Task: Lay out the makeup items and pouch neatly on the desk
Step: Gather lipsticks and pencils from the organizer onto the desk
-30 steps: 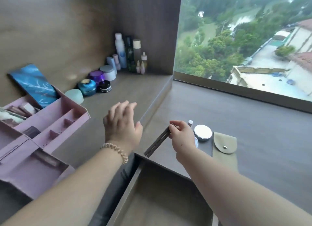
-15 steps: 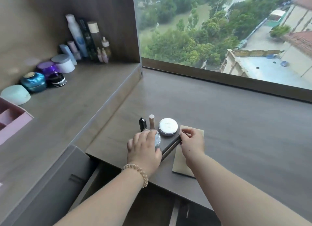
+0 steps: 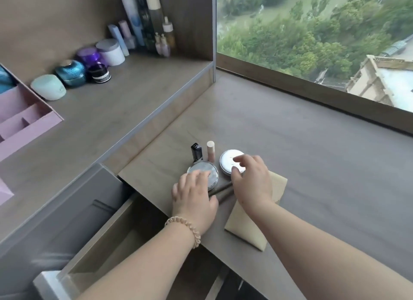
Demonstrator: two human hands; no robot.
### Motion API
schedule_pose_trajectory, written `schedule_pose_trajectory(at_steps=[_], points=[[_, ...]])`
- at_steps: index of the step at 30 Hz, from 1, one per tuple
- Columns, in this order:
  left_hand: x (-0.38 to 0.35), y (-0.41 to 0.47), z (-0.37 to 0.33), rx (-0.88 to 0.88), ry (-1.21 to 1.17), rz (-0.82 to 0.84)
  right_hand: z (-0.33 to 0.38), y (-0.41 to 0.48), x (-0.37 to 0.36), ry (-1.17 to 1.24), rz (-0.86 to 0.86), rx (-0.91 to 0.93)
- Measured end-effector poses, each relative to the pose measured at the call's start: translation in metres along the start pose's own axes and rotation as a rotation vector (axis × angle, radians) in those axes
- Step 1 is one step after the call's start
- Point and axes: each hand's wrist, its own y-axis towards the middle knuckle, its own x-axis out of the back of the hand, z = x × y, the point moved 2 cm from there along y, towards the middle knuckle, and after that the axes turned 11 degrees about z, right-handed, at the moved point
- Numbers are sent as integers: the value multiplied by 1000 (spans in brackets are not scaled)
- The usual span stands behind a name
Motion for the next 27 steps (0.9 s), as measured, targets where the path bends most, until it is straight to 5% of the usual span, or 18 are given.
schedule_pose_trajectory(at_steps=[20,24,27], points=[[27,15,44,-39,-103,9,63,46,-23,-467,7,162],[42,15,33,-123,-201,-30,77,17,0,-347,-252,328],[59,19,16,-166,-291,-35,90,-5,10,-174,-204,377]])
